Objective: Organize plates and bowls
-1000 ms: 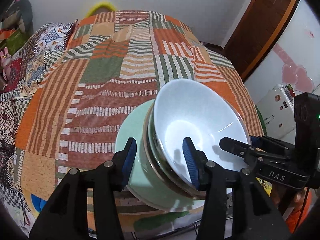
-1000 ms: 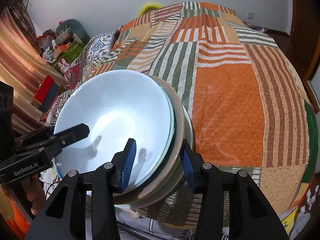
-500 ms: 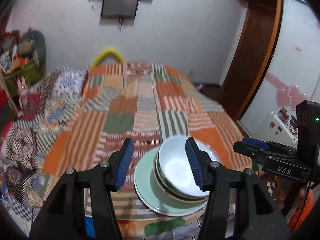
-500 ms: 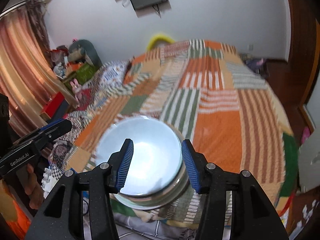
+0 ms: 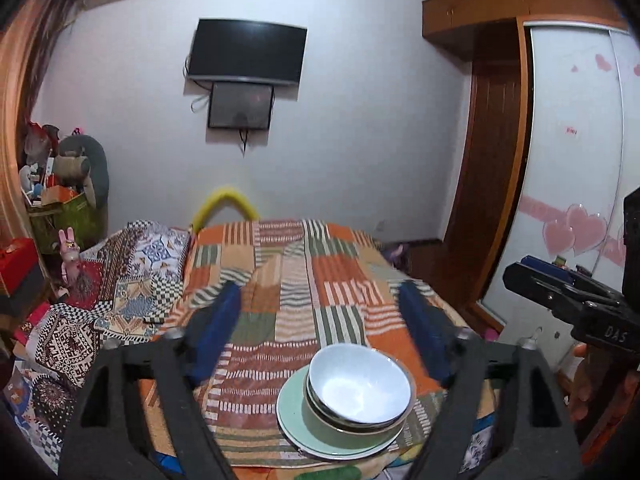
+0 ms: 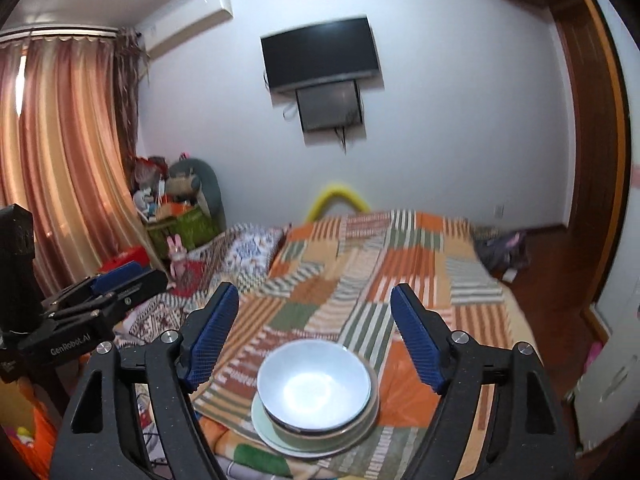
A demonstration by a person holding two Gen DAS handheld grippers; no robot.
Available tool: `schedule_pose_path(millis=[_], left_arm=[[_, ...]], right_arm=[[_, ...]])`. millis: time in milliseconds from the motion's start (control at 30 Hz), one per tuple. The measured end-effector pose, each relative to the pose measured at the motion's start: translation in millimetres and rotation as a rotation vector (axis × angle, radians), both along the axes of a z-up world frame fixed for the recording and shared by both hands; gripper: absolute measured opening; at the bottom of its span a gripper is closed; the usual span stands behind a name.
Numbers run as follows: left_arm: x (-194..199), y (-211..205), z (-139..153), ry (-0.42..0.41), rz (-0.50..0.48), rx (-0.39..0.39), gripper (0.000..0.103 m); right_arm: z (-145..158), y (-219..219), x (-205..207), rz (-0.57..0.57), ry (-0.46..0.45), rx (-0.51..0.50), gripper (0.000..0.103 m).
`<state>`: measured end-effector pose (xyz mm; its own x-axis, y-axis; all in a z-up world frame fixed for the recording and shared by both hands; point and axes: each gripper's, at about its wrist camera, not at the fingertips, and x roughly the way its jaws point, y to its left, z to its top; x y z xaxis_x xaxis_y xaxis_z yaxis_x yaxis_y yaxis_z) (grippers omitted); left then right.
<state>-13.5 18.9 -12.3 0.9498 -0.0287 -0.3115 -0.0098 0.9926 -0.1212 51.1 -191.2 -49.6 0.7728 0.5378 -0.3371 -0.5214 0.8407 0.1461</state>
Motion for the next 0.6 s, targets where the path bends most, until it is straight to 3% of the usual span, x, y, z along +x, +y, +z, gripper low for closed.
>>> schedule_pose_path(millis=[100, 233, 333, 600], left_arm=[[-11, 2, 6, -0.045, 0.015, -0.005, 0.098], [-19, 0, 12, -0.074, 0.028, 0.013, 0.101], [-22, 0, 13, -0.082, 0.030, 0.020, 0.101], [-25, -3, 12, -0.091, 0.033, 0.037, 0.102]], right_arm=[[5, -1, -5, 0.002, -0.026, 0.014, 0.084], [8, 0, -9, 0.000, -0.050, 0.023, 0.090], [8, -3, -15, -0.001, -0.060, 0.038, 0.101], [11, -1, -21, -0.016, -0.095, 0.044, 0.103]])
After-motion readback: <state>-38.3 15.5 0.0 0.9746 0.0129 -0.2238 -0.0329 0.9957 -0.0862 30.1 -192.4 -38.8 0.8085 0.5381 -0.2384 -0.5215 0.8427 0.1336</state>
